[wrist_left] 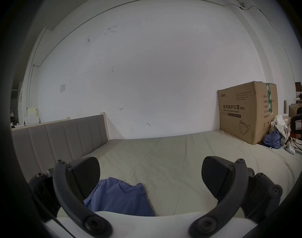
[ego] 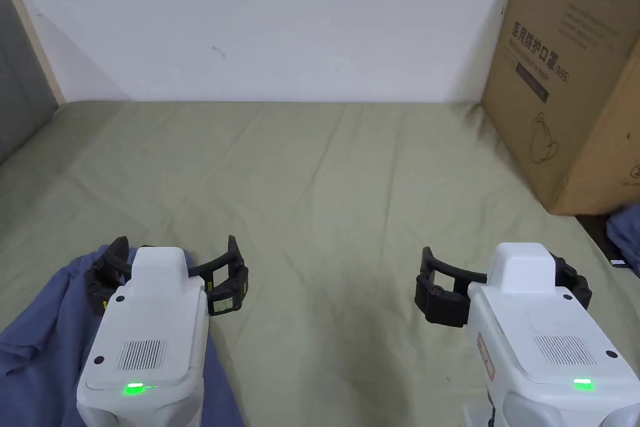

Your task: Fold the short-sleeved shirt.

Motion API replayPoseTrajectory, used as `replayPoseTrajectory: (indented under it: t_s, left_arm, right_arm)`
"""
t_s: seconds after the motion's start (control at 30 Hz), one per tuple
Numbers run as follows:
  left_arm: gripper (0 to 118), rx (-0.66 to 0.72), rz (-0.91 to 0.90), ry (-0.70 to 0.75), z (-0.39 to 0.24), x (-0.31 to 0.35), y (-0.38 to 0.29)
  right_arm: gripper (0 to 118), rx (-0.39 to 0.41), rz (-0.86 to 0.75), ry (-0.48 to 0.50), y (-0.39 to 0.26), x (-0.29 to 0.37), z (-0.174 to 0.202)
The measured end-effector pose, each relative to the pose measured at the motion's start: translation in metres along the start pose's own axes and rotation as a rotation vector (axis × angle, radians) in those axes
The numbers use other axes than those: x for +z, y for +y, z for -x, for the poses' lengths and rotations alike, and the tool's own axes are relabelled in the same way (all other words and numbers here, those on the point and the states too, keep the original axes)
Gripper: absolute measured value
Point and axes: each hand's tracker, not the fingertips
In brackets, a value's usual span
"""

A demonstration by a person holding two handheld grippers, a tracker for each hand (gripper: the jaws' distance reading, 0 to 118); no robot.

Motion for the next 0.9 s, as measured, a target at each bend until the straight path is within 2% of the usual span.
replayPoseTrajectory:
  t_s: [0.77,0.83,0.9]
  left_arm:
    - [118,0.008,0.005,-0.005,0.0008,0.0021,0.0036]
    - [116,0.014,0.006,-0.007,0.0013,0.0027,0.0045]
    - [109,0.022,0.008,-0.016,0.0019,0.0035,0.0058]
  right_arm:
    - [116,-0.006,-0.004,0.004,0.0024,0.0022,-0.0005]
    - [116,-0.004,-0.004,0.002,0.0026,0.0022,-0.0007]
    - [115,-0.004,-0.002,0.003,0.0029,0.0021,-0.0008]
